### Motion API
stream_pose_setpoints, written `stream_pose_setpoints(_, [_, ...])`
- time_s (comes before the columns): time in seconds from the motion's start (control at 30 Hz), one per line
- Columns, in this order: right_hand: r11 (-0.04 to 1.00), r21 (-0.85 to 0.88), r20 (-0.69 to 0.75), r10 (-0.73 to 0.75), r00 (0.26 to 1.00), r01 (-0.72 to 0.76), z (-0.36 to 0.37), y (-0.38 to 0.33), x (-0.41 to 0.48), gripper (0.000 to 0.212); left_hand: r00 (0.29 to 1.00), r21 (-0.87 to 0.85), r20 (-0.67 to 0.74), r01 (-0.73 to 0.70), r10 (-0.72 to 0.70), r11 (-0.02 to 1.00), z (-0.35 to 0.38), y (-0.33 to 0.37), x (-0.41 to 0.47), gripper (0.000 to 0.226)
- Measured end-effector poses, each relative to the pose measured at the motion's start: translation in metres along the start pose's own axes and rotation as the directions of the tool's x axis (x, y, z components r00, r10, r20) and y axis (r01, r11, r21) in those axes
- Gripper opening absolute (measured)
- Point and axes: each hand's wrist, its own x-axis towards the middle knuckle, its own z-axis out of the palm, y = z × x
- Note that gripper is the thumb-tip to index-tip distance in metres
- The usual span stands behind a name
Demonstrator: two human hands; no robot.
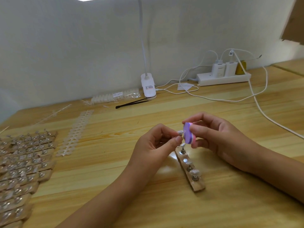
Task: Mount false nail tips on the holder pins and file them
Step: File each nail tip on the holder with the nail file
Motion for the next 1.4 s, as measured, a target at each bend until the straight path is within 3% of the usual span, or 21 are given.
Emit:
stream_pose_setpoints(0.13, [0.999,0.037,-0.161,-0.018,0.987,0.024,-0.007,0.0,0.004,0.025,1.0,0.013,0.008,-0.007,0.007,1.0,0.001,-0.001,0.0,0.02])
stream_pose_setpoints(0.27, [1.0,-0.028,0.043,-0.004,0.999,0.005,-0.006,0.0,0.0,0.024,0.999,0.018,-0.018,-0.03,0.031,0.999,0.001,-0.002,0.001,0.021])
stream_pose_setpoints(0.4, [1.0,0.023,-0.088,-0.013,0.996,0.015,-0.007,0.003,0.005,0.02,0.997,0.08,0.009,-0.076,0.076,0.994,0.004,-0.004,-0.001,0.014])
stream_pose_setpoints(0.57, [0.999,-0.038,0.07,0.008,0.997,-0.005,-0.008,0.004,0.002,0.025,0.991,0.161,-0.008,-0.132,0.135,0.978,0.005,-0.004,-0.002,0.017])
stream_pose_setpoints(0.73, [0.998,-0.053,0.03,-0.02,0.999,0.021,-0.009,0.007,0.004,0.028,0.979,0.248,0.001,-0.196,0.202,0.949,0.006,-0.002,-0.004,0.018])
stream_pose_setpoints(0.87, [0.997,-0.078,0.057,-0.015,0.998,0.02,-0.01,0.007,0.002,0.026,0.986,0.215,-0.046,-0.145,0.159,0.966,0.005,-0.003,-0.003,0.012])
stream_pose_setpoints(1.03, [0.996,-0.071,0.023,-0.051,0.998,0.052,-0.011,0.008,0.004,0.026,0.975,0.266,0.018,-0.219,0.222,0.939,0.008,-0.002,-0.005,0.011])
stream_pose_setpoints(1.2, [0.996,-0.076,0.08,-0.041,0.996,0.048,-0.012,0.01,0.003,0.028,0.986,0.204,-0.05,-0.144,0.158,0.968,0.004,-0.002,-0.002,0.017])
stream_pose_setpoints(1.4, [0.996,-0.06,0.042,-0.056,0.998,0.059,-0.012,0.01,0.005,0.027,0.982,0.248,-0.026,-0.175,0.187,0.953,0.007,-0.002,-0.005,0.013])
